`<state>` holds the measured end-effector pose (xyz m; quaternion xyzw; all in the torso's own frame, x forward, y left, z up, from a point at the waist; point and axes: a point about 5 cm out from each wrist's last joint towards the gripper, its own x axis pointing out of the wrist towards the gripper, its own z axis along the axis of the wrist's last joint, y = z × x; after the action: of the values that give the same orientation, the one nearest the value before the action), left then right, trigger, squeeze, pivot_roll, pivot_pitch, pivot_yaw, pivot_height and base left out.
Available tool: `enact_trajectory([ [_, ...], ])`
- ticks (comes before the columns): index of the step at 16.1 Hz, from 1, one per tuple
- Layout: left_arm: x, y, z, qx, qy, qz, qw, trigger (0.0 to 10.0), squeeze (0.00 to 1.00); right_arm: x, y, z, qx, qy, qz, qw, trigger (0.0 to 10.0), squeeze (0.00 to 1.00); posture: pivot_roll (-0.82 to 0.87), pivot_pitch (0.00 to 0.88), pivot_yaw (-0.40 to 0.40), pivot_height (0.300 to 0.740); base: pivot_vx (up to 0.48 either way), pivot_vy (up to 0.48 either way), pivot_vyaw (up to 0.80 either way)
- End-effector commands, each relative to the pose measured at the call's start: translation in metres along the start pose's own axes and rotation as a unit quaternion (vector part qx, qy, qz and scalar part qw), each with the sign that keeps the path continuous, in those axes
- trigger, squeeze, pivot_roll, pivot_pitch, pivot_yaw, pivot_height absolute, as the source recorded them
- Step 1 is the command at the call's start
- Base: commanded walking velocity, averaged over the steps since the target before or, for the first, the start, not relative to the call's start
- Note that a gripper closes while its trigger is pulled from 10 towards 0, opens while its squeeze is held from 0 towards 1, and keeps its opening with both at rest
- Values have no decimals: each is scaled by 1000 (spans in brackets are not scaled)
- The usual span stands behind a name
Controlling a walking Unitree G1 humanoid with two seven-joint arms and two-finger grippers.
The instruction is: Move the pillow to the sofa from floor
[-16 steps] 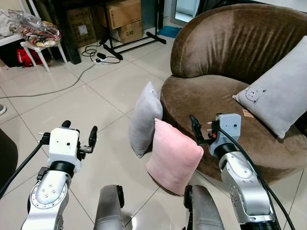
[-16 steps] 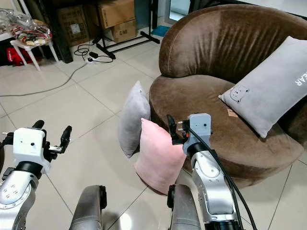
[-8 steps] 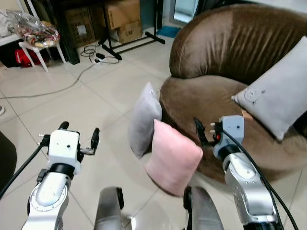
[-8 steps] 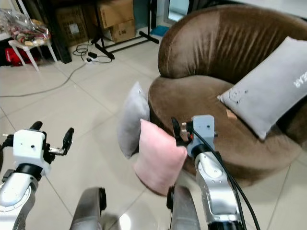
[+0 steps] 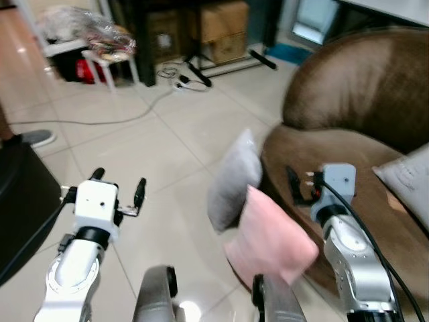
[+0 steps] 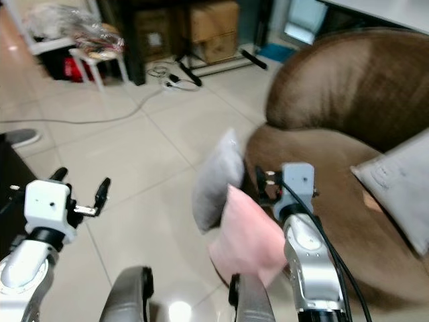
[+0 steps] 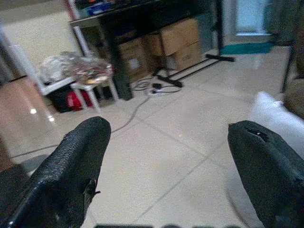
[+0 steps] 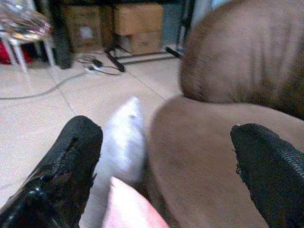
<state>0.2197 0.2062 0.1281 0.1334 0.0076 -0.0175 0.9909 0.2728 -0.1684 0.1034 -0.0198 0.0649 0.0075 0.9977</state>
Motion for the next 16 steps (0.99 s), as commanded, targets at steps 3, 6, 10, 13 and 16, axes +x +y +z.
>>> enact_trajectory([
  [3,1,3,1,9,0,5,1000,10000,957,3,13,5,7,-5,36,999,10000,1000,28,0,-6,565,189,0,0],
  [6,2,2,1,16,0,6,1000,10000,741,4,17,3,18,11,56,998,10000,1000,29,0,-9,560,0,0,0],
  [10,3,2,0,27,3,4,1000,10000,631,10,15,-2,22,30,48,998,10000,1000,25,0,-9,515,0,0,0],
  [13,6,1,0,34,3,-5,999,10000,600,20,16,-8,38,53,46,997,10000,1000,24,0,-7,495,0,0,0],
  [16,13,0,-1,51,4,-38,998,10000,576,37,18,-16,38,79,47,995,10000,1000,35,0,-13,460,0,0,0],
])
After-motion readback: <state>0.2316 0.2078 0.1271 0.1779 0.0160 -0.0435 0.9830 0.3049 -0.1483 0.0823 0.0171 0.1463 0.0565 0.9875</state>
